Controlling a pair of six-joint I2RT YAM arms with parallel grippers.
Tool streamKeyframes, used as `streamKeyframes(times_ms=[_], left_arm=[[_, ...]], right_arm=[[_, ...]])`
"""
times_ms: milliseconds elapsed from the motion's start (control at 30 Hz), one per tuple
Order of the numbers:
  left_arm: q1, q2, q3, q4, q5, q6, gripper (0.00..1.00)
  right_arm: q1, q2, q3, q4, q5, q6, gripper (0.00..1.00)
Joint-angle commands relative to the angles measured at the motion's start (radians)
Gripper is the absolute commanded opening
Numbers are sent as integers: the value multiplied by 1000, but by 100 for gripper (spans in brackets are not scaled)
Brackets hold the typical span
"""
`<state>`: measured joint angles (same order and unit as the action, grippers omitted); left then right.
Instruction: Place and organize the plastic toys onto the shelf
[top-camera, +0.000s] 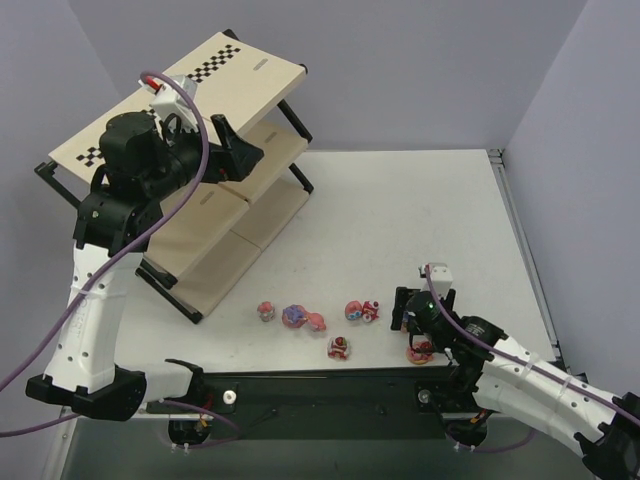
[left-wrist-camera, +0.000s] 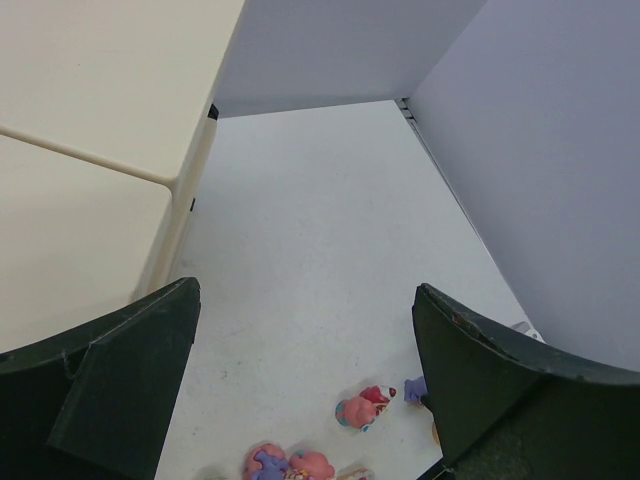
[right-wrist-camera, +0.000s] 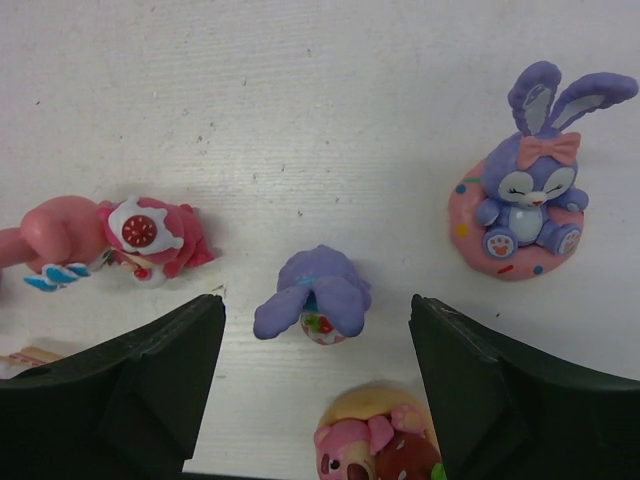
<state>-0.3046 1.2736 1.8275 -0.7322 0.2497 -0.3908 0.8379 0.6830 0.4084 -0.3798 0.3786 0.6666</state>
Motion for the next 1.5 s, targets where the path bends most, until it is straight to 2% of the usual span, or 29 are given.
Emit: streamKeyframes(times_ms=[0, 100, 233, 400, 533, 833, 1000, 1233, 1300, 1333, 1467], left_arm=[[-13, -11, 0, 30, 4, -2, 97], [-22, -22, -5, 50, -19, 1, 97], [-24, -28, -2, 51, -119, -5, 97], [-27, -33, -13, 92, -27, 9, 97], [-25, -31, -22, 111, -49, -40, 97], [-25, -33, 21, 102, -63, -45, 97], [-27, -29, 42, 109, -26, -39, 97], [-28, -22, 62, 96, 13, -14, 97], [-28, -19, 69, 96, -7, -17, 97], [-28, -17, 69, 96, -22, -34, 97], [-28, -16, 72, 93, -79, -59, 97]], right_arm=[[7, -14, -42, 111, 128, 34, 75], [7, 10, -46, 136, 134, 31, 74], [7, 44, -56, 176, 137, 25, 73], [6, 79, -54, 212, 129, 27, 68], [7, 89, -52, 214, 121, 34, 64], [7, 40, -92, 199, 126, 76, 68], [7, 36, -92, 190, 123, 76, 64], [6, 46, -77, 185, 140, 77, 41], [6, 50, -66, 180, 146, 76, 34], [7, 55, -62, 182, 151, 74, 26], [7, 69, -31, 177, 175, 56, 12]])
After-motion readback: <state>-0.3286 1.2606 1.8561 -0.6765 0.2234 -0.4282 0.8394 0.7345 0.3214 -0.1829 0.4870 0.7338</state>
